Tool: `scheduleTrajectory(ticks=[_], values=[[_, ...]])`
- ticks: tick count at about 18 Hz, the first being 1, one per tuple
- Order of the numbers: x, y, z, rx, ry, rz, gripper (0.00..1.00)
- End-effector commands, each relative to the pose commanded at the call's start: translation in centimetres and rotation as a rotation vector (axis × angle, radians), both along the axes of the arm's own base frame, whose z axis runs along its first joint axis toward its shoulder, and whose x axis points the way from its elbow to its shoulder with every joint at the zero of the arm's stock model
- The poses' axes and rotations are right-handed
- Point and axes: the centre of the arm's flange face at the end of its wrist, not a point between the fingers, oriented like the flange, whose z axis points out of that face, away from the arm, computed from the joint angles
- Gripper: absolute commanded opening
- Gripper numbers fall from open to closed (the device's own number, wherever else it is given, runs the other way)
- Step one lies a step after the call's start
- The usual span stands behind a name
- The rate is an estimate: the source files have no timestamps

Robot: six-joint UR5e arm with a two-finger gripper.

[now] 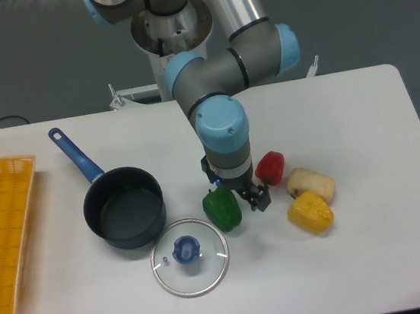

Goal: Pick up the red pepper
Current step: 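Move the gripper from the glass lid toward the red bell pepper, then lower the open gripper around the red pepper's stem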

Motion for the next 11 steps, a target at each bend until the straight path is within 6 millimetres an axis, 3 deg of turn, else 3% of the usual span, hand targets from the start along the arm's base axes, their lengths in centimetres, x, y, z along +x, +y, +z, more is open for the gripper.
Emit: scheduleTrajectory(ticks=[3,6,11], values=[[-1.0,-2.5,0.5,-0.013,-0.002,-0.027,1.0],[-0.8,-3.5,0.4,-0.022,-0.007,-0.051,1.0],[-2.4,-5.2,0.0,-0.021,-0.017,-0.008,1.0]])
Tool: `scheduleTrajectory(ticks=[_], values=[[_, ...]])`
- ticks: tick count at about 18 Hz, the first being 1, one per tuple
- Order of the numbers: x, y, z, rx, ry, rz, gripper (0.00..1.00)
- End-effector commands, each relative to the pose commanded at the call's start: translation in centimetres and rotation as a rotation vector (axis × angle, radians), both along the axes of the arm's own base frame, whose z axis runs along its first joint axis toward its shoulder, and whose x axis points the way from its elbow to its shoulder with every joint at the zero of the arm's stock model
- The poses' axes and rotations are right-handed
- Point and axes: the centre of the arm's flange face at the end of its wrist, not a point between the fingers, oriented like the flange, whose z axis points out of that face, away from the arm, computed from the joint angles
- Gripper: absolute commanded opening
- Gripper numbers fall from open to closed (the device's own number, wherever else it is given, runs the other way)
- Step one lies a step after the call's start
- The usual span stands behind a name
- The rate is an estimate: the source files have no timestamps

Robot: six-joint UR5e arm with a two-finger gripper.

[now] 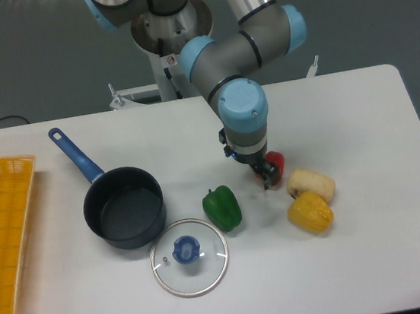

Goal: Pick up the red pepper
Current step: 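Lower the open gripper around the red pepper's stem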

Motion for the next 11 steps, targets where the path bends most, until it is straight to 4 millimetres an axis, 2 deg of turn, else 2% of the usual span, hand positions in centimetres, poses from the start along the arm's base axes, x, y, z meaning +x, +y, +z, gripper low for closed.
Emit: scheduleTrajectory(ticks=[6,11], values=[[-2.1,-2.5,-0.7,-0.001,-0.021,-0.008,1.0],[-2.9,-3.0,-1.6,-0.004,-0.033,-0.005,1.0]])
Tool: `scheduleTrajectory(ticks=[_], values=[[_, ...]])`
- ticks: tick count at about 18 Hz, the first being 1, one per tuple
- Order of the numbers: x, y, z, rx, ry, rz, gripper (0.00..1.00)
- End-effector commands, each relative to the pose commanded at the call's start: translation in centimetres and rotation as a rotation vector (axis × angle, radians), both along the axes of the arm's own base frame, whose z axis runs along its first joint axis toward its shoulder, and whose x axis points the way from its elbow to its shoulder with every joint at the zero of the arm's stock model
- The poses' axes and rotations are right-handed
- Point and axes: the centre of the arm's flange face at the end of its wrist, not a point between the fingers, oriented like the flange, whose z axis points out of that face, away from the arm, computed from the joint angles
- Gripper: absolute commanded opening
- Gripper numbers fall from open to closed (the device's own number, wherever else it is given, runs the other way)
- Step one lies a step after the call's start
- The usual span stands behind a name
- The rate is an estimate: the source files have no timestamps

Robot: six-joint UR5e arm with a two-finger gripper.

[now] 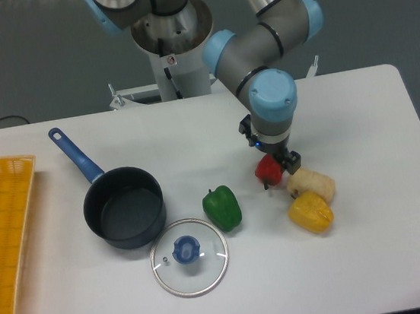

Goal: Pick up the red pepper
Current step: 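Lower the open gripper around the red pepper's stem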

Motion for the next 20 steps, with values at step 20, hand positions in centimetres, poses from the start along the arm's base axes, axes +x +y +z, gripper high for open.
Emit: scheduleTrajectory(ticks=[20], values=[[-0.1,0.9,-2.2,0.016,0.004,0.073,1.0]])
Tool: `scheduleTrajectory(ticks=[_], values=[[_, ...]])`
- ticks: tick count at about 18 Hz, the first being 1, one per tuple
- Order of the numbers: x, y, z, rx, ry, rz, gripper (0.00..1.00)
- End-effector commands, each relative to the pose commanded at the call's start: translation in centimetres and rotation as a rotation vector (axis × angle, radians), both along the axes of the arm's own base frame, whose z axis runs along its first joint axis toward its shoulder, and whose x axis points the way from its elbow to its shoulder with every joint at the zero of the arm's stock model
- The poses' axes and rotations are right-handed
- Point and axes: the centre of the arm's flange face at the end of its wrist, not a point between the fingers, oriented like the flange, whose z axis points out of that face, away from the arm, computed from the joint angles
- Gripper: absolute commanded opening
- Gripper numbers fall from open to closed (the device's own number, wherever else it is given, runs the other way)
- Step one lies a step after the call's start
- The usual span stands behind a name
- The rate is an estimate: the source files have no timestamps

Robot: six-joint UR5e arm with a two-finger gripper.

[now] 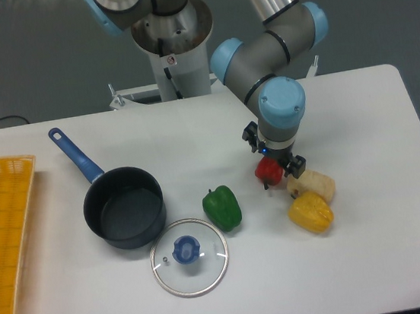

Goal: Pick up the red pepper
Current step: 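Lower the open gripper around the red pepper's stem, then close the gripper on the red pepper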

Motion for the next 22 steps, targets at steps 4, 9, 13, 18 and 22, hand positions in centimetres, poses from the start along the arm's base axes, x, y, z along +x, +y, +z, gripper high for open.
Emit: scheduleTrajectory(ticks=[4,9,13,18,22], values=[[0.1,0.1,0.0,-0.001,0.001,-0.002,1.0],[0.0,0.1,-0.2,-0.006,-0.002,-0.005,0.79],[0.1,0.2,-0.3,-0.01,-0.002,-0.008,0.68],[-0.3,0.4,0.4,-0.005,0.01,-0.01,0.62],[-0.4,0.9,1.2,0.0,0.019,-0.015,0.51]])
